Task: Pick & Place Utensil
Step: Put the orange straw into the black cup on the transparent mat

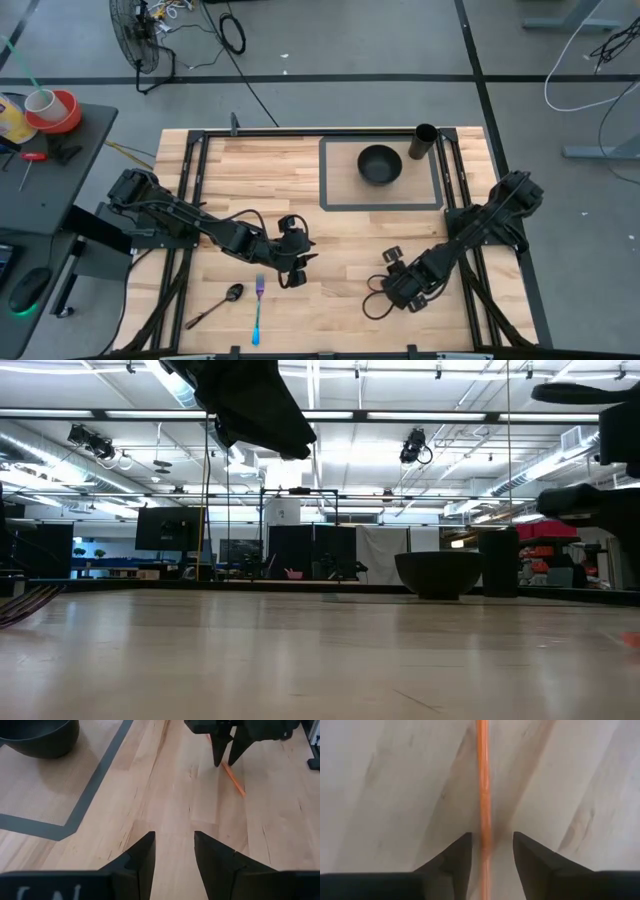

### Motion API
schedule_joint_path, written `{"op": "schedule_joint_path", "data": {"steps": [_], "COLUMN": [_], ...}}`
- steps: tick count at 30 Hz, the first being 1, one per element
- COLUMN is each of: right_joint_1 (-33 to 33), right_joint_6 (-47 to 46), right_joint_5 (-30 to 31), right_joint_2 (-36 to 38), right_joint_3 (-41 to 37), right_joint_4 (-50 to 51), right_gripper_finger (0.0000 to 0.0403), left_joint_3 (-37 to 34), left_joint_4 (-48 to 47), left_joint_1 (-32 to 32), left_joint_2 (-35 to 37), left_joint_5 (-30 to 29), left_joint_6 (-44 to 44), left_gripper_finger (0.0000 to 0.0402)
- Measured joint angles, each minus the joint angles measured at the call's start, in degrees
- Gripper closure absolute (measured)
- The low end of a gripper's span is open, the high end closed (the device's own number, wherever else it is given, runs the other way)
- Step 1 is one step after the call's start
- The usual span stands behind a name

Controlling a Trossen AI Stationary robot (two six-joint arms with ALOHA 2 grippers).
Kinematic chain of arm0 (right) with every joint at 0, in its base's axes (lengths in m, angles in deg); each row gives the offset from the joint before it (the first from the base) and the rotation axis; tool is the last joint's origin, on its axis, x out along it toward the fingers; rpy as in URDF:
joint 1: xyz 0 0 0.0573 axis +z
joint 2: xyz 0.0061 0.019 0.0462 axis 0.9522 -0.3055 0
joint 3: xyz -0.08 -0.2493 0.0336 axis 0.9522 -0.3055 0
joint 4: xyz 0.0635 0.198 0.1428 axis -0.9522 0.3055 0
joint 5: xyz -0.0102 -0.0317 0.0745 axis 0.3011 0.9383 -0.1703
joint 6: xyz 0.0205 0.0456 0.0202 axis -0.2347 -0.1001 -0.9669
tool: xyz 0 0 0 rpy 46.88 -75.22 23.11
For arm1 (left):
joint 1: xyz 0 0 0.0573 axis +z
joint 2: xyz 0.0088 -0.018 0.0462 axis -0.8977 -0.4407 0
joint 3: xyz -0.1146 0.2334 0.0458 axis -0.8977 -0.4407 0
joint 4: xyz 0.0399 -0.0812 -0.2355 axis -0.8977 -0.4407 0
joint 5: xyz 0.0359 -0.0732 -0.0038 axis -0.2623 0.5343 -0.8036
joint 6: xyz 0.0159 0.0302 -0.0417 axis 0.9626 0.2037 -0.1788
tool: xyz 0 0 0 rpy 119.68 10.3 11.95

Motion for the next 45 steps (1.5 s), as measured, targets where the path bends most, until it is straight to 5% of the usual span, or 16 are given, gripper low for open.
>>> {"op": "schedule_joint_path", "data": {"steps": [21, 28, 37, 41, 45], "right_joint_1": [-2.3, -7.9, -22.3, -30.0, -38.2], "right_joint_6": [-1.3, -4.6, -4.0, -4.1, -1.0], "right_joint_5": [-2.2, 16.2, 58.4, 68.4, 71.0], "right_joint_2": [0.3, 11.4, 32.4, 40.0, 44.5], "right_joint_3": [0.6, 0.7, -1.5, -3.8, -9.1], "right_joint_4": [-0.2, 1.2, 0.3, -6.3, -19.4], "right_gripper_finger": [0.0382, 0.0384, 0.0383, 0.0383, 0.0383], "left_joint_3": [0.0, 0.0, 0.0, 0.0, 0.0], "left_joint_4": [0.1, -0.4, -0.7, -0.7, -0.6], "left_joint_1": [-4.1, -5.8, -5.3, -5.3, -5.4], "left_joint_2": [0.3, 0.3, 0.3, 0.3, 0.3], "left_joint_5": [-4.6, -4.5, -4.6, -4.6, -4.6], "left_joint_6": [4.1, 5.9, 5.7, 5.6, 5.8], "left_gripper_finger": [0.0262, 0.0262, 0.0262, 0.0262, 0.0262]}}
